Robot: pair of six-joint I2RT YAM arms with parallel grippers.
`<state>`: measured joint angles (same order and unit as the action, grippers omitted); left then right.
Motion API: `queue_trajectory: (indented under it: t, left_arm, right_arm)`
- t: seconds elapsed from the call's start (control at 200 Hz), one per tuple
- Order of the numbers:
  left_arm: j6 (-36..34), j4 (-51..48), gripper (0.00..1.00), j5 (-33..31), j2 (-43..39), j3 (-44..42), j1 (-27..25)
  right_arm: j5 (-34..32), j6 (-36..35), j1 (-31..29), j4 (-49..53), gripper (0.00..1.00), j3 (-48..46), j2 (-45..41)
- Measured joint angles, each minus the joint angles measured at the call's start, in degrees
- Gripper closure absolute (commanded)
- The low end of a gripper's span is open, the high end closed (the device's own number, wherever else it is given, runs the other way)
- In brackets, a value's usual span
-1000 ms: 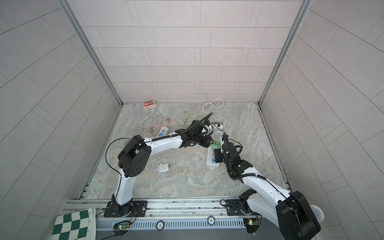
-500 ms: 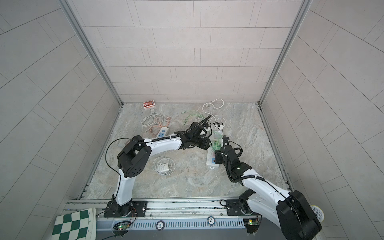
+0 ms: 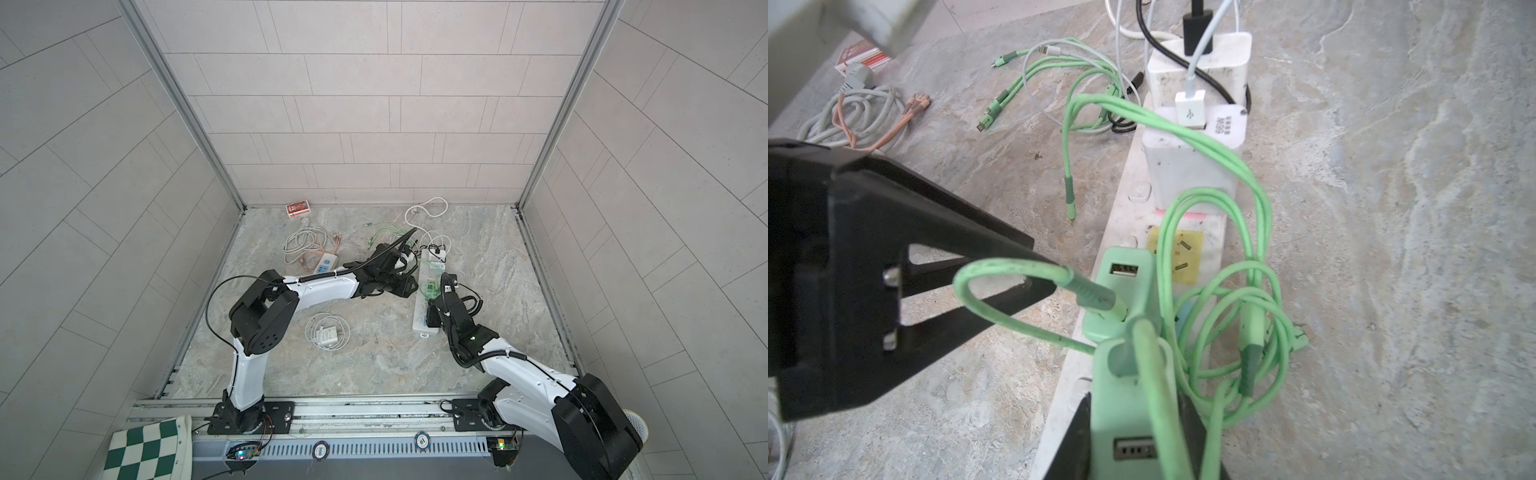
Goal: Insert the plug
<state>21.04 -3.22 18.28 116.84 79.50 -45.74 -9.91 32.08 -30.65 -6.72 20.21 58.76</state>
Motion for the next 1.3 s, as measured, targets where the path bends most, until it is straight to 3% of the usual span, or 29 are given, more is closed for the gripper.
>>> queue_trajectory:
  t: [0.56, 1.301]
  left_arm:
    - [3.2, 1.3, 0.51, 3.6, -2.0, -6.9, 0.0]
    - [7.5, 7.1, 0.54, 8.5, 0.0, -9.3, -6.1]
  right_arm:
    - [-1.9, 1.6, -1.5, -2.9, 1.00, 0.0, 2.5]
    - [-3.5, 1.2, -1.6, 3.5, 1.00, -1.0, -7.5]
